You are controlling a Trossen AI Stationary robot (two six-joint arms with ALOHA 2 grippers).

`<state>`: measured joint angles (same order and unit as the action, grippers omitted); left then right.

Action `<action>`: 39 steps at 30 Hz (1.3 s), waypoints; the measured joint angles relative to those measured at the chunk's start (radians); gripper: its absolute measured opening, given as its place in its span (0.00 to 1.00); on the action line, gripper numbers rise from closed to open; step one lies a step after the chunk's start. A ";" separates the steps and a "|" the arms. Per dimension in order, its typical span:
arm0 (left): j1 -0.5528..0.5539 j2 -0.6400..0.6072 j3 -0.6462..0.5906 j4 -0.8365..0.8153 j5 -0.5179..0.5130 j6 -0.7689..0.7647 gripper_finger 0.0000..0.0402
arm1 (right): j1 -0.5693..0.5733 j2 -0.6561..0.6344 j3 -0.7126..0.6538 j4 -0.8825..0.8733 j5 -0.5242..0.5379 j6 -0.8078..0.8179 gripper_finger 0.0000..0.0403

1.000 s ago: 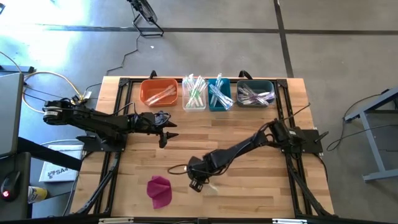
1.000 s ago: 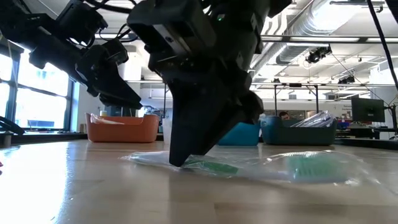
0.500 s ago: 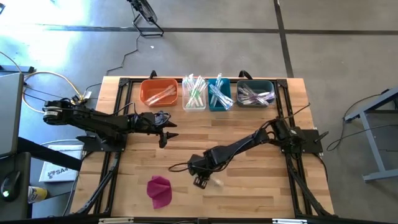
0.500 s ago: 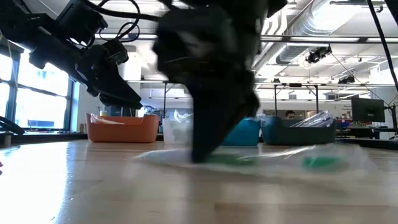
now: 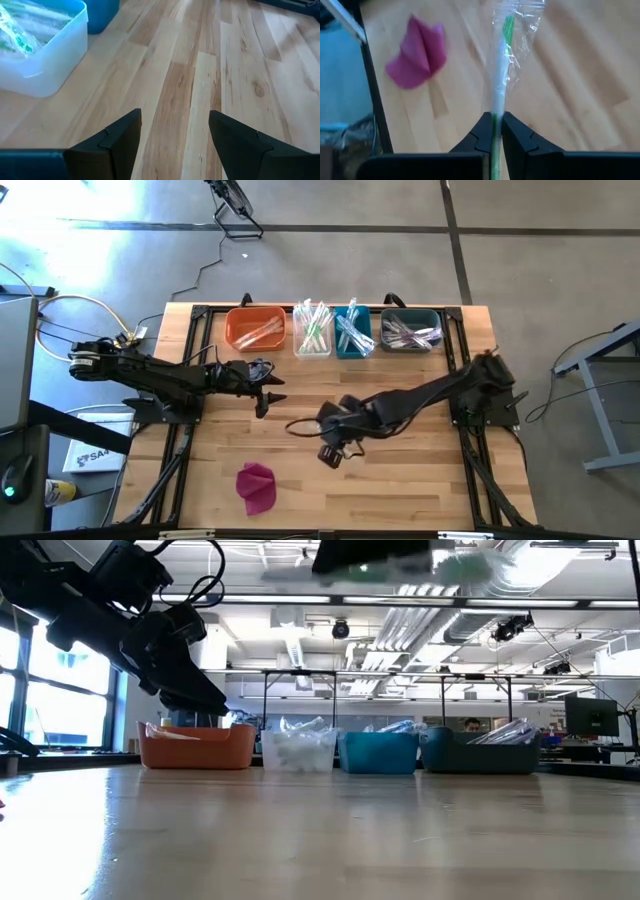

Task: Pick & Place Toothbrushes
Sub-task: Put the green toothbrush into the transparent bin

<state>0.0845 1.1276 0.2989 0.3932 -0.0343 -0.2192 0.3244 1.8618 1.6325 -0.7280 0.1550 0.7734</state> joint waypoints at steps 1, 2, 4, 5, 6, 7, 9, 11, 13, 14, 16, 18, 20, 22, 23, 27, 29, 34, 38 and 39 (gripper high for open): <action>0.000 0.000 0.000 0.002 0.001 0.000 0.57 | 0.004 -0.022 0.000 -0.002 0.031 -0.001 0.03; 0.000 0.000 0.000 0.001 0.001 0.000 0.57 | 0.008 -0.044 0.000 -0.006 0.056 -0.010 0.03; 0.000 0.000 0.000 0.001 0.002 -0.004 0.57 | 0.009 -0.085 0.000 -0.007 0.113 -0.032 0.03; 0.000 0.000 0.000 0.001 0.001 -0.005 0.57 | 0.009 -0.108 0.000 -0.008 0.133 -0.047 0.03; 0.000 0.000 0.000 0.000 0.001 -0.006 0.57 | 0.006 -0.125 0.000 -0.008 0.157 -0.064 0.03; 0.000 0.000 0.000 0.002 0.001 -0.006 0.57 | 0.001 -0.139 0.001 -0.002 0.177 -0.081 0.03; 0.000 0.000 0.000 0.005 0.002 -0.007 0.57 | -0.016 -0.160 0.001 0.005 0.210 -0.119 0.03; 0.000 0.000 0.000 0.005 0.002 -0.014 0.57 | -0.043 -0.171 0.001 0.019 0.222 -0.159 0.03; 0.000 0.000 0.000 0.004 0.002 -0.014 0.57 | -0.078 -0.175 0.001 0.056 0.217 -0.203 0.03; 0.000 0.000 0.000 0.005 0.002 -0.014 0.57 | -0.096 -0.175 0.001 0.078 0.205 -0.226 0.03; 0.000 0.000 0.000 0.003 0.002 -0.014 0.57 | -0.137 -0.173 0.001 0.122 0.166 -0.275 0.03; 0.000 0.000 0.000 0.000 0.002 -0.014 0.57 | -0.183 -0.170 0.001 0.175 0.112 -0.319 0.03; 0.000 0.000 0.000 0.000 0.002 -0.014 0.57 | -0.229 -0.169 0.001 0.214 0.076 -0.360 0.03; 0.000 0.000 0.000 -0.001 0.002 -0.014 0.57 | -0.278 -0.169 0.001 0.249 0.066 -0.403 0.03; 0.000 0.000 0.000 -0.001 0.002 -0.014 0.57 | -0.303 -0.169 0.001 0.262 0.058 -0.423 0.03; 0.000 0.000 0.000 0.000 0.002 -0.014 0.57 | -0.412 -0.169 0.001 0.312 0.001 -0.462 0.03; 0.000 0.000 0.000 0.000 0.001 -0.014 0.57 | -0.464 -0.155 0.003 0.334 -0.029 -0.465 0.03; 0.000 0.000 0.000 0.000 0.001 0.003 0.57 | -0.576 -0.116 0.003 0.397 -0.083 -0.490 0.03; 0.000 0.000 0.002 0.001 -0.001 0.050 0.57 | -0.647 -0.058 0.003 0.465 -0.138 -0.491 0.03; 0.000 0.000 0.002 0.001 -0.002 0.058 0.57 | -0.663 -0.044 0.003 0.468 -0.151 -0.492 0.03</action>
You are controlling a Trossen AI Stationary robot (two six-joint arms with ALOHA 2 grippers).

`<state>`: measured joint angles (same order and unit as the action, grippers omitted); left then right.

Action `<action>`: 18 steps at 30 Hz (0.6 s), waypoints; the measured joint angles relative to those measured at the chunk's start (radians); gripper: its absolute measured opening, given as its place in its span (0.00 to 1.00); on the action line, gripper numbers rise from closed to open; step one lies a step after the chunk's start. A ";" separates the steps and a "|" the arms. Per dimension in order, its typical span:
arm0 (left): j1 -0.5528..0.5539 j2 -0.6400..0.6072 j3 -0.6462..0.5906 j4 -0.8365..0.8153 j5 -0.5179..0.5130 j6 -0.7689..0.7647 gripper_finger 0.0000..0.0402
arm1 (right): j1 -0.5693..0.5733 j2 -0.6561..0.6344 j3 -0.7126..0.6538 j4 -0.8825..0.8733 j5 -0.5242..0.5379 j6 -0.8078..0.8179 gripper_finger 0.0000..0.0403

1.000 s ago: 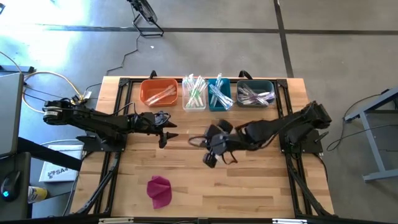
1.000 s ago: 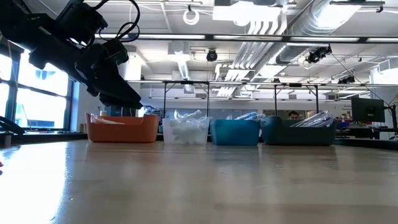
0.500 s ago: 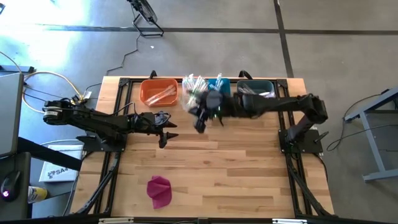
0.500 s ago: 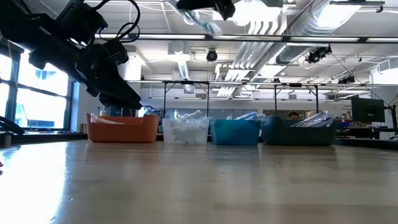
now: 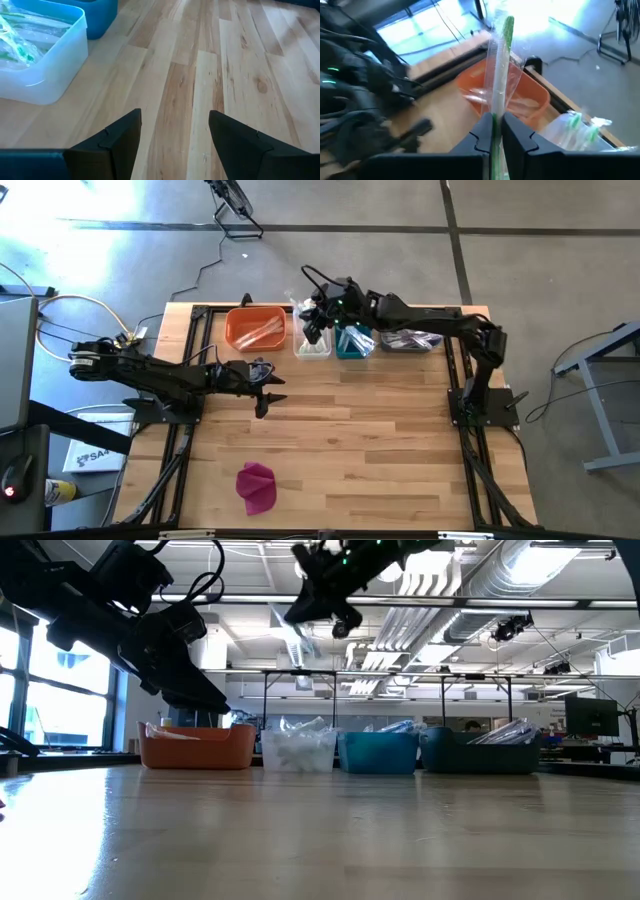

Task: Pick & Place Toothbrushes
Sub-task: Put the green toothbrush into the transparent bin

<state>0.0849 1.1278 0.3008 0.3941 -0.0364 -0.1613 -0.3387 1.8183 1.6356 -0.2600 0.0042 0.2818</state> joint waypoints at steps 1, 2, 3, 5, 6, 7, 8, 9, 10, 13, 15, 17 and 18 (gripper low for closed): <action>0.000 0.000 0.000 0.000 0.000 0.003 0.57 | -0.014 0.019 -0.001 0.013 -0.011 -0.002 0.03; 0.000 0.000 0.000 -0.001 0.000 0.007 0.57 | -0.028 0.038 -0.001 0.039 -0.015 -0.003 0.03; 0.000 0.000 0.000 0.000 0.000 0.013 0.57 | -0.042 0.053 0.000 0.050 -0.019 -0.006 0.03; 0.000 0.000 0.000 0.003 -0.001 0.034 0.57 | -0.068 0.083 -0.001 0.061 -0.032 -0.017 0.03; 0.000 0.000 0.000 0.001 -0.001 0.045 0.57 | -0.079 0.099 0.000 0.078 -0.034 -0.017 0.03; 0.000 0.000 0.000 0.000 -0.001 0.055 0.57 | -0.092 0.113 0.000 0.076 -0.035 -0.017 0.03; 0.000 0.000 0.000 0.000 -0.001 0.060 0.57 | -0.104 0.128 0.000 0.069 -0.035 -0.018 0.03; 0.000 0.000 0.000 0.001 -0.001 0.066 0.57 | -0.113 0.144 0.000 0.078 -0.036 -0.018 0.03; 0.000 0.000 0.000 0.001 -0.001 0.077 0.57 | -0.123 0.160 0.000 0.083 -0.037 -0.018 0.03; 0.000 0.000 0.000 0.007 -0.002 0.106 0.57 | -0.151 0.201 0.000 0.100 -0.048 -0.017 0.03; 0.000 0.000 0.000 0.007 -0.002 0.115 0.57 | -0.165 0.227 0.000 0.111 -0.071 -0.013 0.03; 0.000 0.000 0.000 0.007 -0.003 0.130 0.57 | -0.176 0.255 0.000 0.140 -0.096 0.002 0.03; 0.000 0.000 0.000 0.007 -0.003 0.135 0.57 | -0.181 0.265 0.000 0.141 -0.110 0.006 0.03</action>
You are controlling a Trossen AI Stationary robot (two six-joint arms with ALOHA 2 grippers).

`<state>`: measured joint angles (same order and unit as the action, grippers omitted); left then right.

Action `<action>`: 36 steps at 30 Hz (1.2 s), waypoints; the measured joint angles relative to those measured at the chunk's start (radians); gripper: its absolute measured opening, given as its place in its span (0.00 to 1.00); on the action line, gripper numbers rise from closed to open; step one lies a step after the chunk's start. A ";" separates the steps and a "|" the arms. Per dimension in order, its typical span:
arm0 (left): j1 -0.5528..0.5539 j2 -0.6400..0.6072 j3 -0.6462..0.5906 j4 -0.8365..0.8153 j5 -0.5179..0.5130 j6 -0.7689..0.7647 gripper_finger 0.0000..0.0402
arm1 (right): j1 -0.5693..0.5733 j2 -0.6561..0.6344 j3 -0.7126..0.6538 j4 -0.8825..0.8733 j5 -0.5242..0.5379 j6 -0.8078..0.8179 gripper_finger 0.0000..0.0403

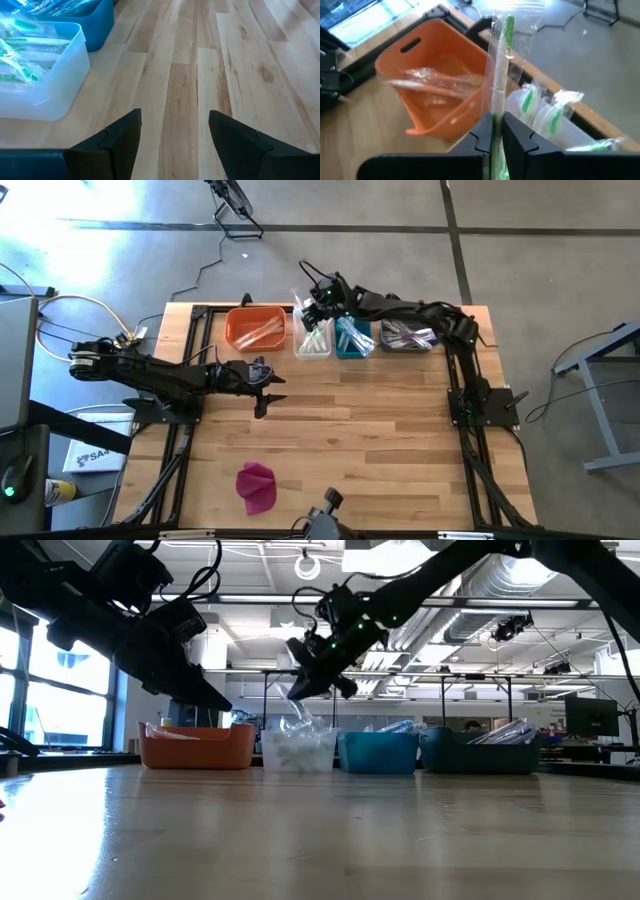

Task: Pick & Place Toothbrushes
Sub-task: Put the green toothbrush into the transparent bin

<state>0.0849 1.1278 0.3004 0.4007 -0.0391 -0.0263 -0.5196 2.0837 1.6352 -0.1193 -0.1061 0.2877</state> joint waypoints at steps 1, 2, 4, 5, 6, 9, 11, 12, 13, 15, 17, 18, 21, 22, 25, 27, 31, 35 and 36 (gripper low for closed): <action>0.000 0.000 0.000 0.000 0.000 0.003 0.57 | -0.005 0.012 0.000 0.005 -0.008 0.000 0.03; 0.000 0.000 0.000 0.000 0.000 0.004 0.57 | -0.008 0.021 0.000 0.017 -0.008 0.001 0.03; 0.000 0.000 0.000 0.000 0.000 0.004 0.57 | -0.011 0.035 0.000 0.016 -0.011 0.002 0.03; 0.000 0.000 0.000 0.000 0.000 0.004 0.57 | -0.012 0.042 0.000 0.025 -0.020 0.002 0.03; 0.000 0.000 0.000 0.000 0.000 0.004 0.57 | -0.013 0.048 0.000 0.022 -0.029 0.003 0.03; 0.000 0.000 0.000 0.000 -0.005 0.004 0.57 | -0.013 0.054 0.000 0.012 -0.034 0.003 0.04; 0.000 0.000 0.000 0.000 -0.012 0.004 0.57 | -0.011 0.053 0.000 0.013 -0.031 0.003 0.05; 0.000 0.000 0.000 0.000 -0.013 0.004 0.57 | -0.010 0.053 0.000 0.013 -0.031 0.003 0.06; 0.000 0.000 0.000 0.000 -0.017 0.004 0.57 | -0.010 0.053 0.000 0.014 -0.031 0.003 0.07; 0.000 0.000 0.000 0.000 -0.019 0.004 0.57 | -0.008 0.053 0.000 0.013 -0.030 0.011 0.11; 0.000 0.000 0.000 0.000 -0.019 0.004 0.57 | -0.004 0.052 0.000 0.012 -0.028 0.028 0.16; 0.000 0.000 0.000 0.000 -0.019 0.004 0.57 | -0.004 0.052 0.000 0.007 -0.028 0.030 0.18; 0.000 0.000 0.000 0.000 -0.019 0.004 0.57 | 0.002 0.052 0.000 -0.006 -0.026 0.030 0.24; 0.000 0.000 0.000 0.000 -0.019 0.004 0.57 | 0.003 0.052 0.000 -0.005 -0.027 0.030 0.26; 0.000 0.000 0.000 -0.001 -0.018 0.003 0.57 | 0.007 0.047 0.000 -0.008 -0.035 0.030 0.29; 0.000 0.000 0.000 -0.002 -0.019 0.003 0.57 | 0.011 0.044 0.000 -0.007 -0.048 0.033 0.30; 0.000 0.000 0.000 -0.002 -0.018 0.003 0.57 | 0.018 0.021 0.000 -0.031 -0.053 0.049 0.30; 0.000 0.000 0.000 -0.008 -0.018 0.003 0.57 | 0.016 -0.010 0.000 -0.066 -0.055 0.048 0.28; 0.000 0.000 0.000 -0.007 -0.018 0.003 0.57 | 0.016 -0.020 0.000 -0.077 -0.055 0.048 0.27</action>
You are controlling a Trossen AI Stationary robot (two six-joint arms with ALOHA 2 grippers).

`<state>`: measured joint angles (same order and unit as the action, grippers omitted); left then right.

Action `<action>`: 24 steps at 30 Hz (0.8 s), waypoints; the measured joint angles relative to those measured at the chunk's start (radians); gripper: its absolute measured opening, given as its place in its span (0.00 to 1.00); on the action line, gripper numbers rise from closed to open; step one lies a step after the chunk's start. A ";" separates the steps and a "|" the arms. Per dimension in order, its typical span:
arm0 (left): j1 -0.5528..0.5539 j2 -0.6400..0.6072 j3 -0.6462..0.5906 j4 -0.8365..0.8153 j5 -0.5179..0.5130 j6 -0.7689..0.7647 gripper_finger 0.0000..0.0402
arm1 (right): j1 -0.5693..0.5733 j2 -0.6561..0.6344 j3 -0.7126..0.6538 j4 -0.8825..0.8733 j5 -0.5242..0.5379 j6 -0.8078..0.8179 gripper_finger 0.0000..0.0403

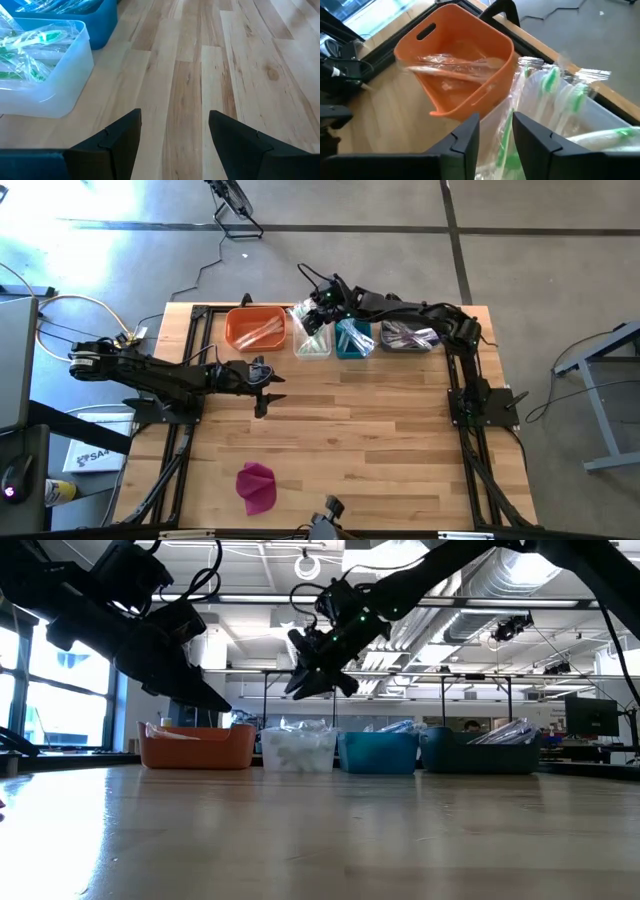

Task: Pick & Place Toothbrushes
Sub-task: Put the green toothbrush into the transparent bin

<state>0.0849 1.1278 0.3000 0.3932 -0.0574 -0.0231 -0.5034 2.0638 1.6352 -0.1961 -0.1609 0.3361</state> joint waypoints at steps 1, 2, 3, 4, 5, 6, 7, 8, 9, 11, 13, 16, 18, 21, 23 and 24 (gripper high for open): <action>0.000 0.000 0.000 0.000 0.000 0.000 0.57 | 0.000 -0.012 0.000 -0.012 0.001 0.000 0.27; 0.000 0.000 0.000 0.000 0.000 0.000 0.57 | 0.000 -0.023 0.000 -0.016 0.001 0.000 0.26; 0.000 0.000 0.000 -0.001 0.000 0.000 0.57 | 0.000 -0.034 0.000 -0.019 0.001 0.000 0.26; 0.000 0.000 0.000 0.000 0.000 0.000 0.57 | 0.000 -0.045 0.000 -0.026 0.000 -0.002 0.25; 0.000 0.000 0.000 0.001 0.000 0.000 0.57 | 0.000 -0.059 0.000 -0.038 0.000 -0.003 0.25; 0.000 0.000 0.000 0.000 0.000 0.000 0.57 | 0.000 -0.072 0.000 -0.046 0.000 -0.003 0.24; 0.000 0.000 0.000 0.000 0.000 0.000 0.57 | 0.000 -0.086 0.000 -0.051 0.001 -0.004 0.24; 0.000 0.000 0.000 0.001 0.000 0.000 0.57 | 0.000 -0.102 0.000 -0.060 0.001 -0.008 0.23; 0.000 0.000 0.000 0.000 0.000 0.000 0.57 | 0.001 -0.114 0.000 -0.066 0.002 -0.016 0.23; 0.000 0.000 0.000 0.000 0.000 0.000 0.57 | 0.005 -0.145 0.000 -0.078 0.002 -0.025 0.23; 0.000 0.000 0.000 0.000 0.000 0.000 0.57 | 0.007 -0.172 0.000 -0.105 0.002 -0.027 0.22; 0.000 0.000 0.000 0.002 0.000 0.000 0.57 | 0.015 -0.210 0.000 -0.145 0.002 -0.027 0.22; 0.000 0.000 0.000 0.000 0.000 -0.001 0.57 | 0.017 -0.237 0.000 -0.180 0.002 -0.028 0.22; 0.000 0.000 0.000 0.001 0.000 -0.001 0.57 | 0.026 -0.271 0.000 -0.229 0.002 -0.038 0.22; 0.000 0.000 0.000 0.001 0.000 -0.001 0.57 | 0.029 -0.290 0.000 -0.269 0.003 -0.048 0.22; 0.000 0.000 0.000 0.001 0.000 -0.001 0.57 | 0.032 -0.297 0.000 -0.287 0.005 -0.051 0.22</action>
<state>0.0849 1.1278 0.2996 0.3943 -0.0574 -0.0238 -0.4710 1.7665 1.6352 -0.4829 -0.1562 0.2852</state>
